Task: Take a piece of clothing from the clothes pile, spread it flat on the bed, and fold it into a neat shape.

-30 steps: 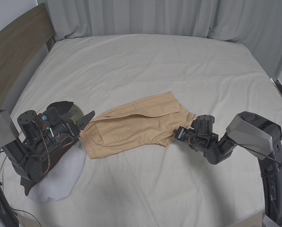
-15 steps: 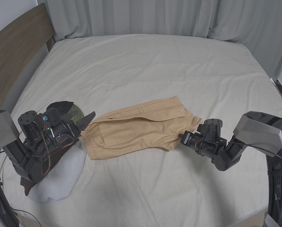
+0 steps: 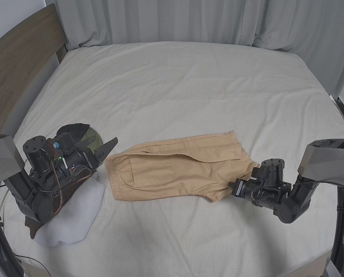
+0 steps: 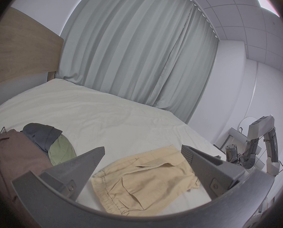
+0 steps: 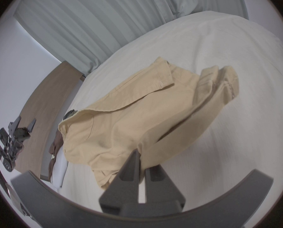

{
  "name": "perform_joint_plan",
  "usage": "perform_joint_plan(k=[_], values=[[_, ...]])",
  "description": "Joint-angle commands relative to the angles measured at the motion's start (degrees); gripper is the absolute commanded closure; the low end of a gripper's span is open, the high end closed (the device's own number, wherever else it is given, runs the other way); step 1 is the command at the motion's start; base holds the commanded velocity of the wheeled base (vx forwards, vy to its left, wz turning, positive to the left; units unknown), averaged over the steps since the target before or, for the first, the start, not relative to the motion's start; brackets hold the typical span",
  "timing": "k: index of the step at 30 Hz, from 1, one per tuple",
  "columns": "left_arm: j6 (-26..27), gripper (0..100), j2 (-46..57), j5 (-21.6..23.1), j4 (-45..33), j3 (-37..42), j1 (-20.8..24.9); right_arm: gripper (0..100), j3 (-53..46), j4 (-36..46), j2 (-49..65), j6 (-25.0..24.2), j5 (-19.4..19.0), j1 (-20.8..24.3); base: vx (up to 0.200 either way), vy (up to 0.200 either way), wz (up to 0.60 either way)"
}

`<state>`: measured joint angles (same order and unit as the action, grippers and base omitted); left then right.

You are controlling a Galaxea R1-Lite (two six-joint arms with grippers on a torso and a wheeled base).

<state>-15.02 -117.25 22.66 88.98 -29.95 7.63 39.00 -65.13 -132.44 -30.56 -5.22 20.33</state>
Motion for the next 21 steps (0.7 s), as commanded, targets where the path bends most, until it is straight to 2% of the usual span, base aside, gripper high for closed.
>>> perform_joint_plan(k=[1,7,18,19,21], values=[[0.1,0,-0.1,0.0,0.1,0.1,0.1,100,-7.2,-0.2,3.3,1.9,-0.1,-0.3,0.000,0.000,0.00],[0.0,0,0.2,0.0,0.1,0.0,0.1,100,-13.1,-0.7,3.2,3.0,0.0,-0.2,0.000,0.000,0.00],[0.0,0,0.3,0.0,0.1,0.1,0.3,100,-16.1,-2.5,2.8,2.8,0.0,0.3,0.000,0.000,0.00],[0.0,0,0.3,0.0,0.1,0.1,0.3,0,-16.6,-3.0,2.8,2.8,0.0,0.5,0.000,0.000,0.00],[0.0,0,0.3,0.0,0.1,0.1,0.3,0,-18.2,-4.0,3.0,2.8,0.0,0.8,0.000,0.000,0.00]])
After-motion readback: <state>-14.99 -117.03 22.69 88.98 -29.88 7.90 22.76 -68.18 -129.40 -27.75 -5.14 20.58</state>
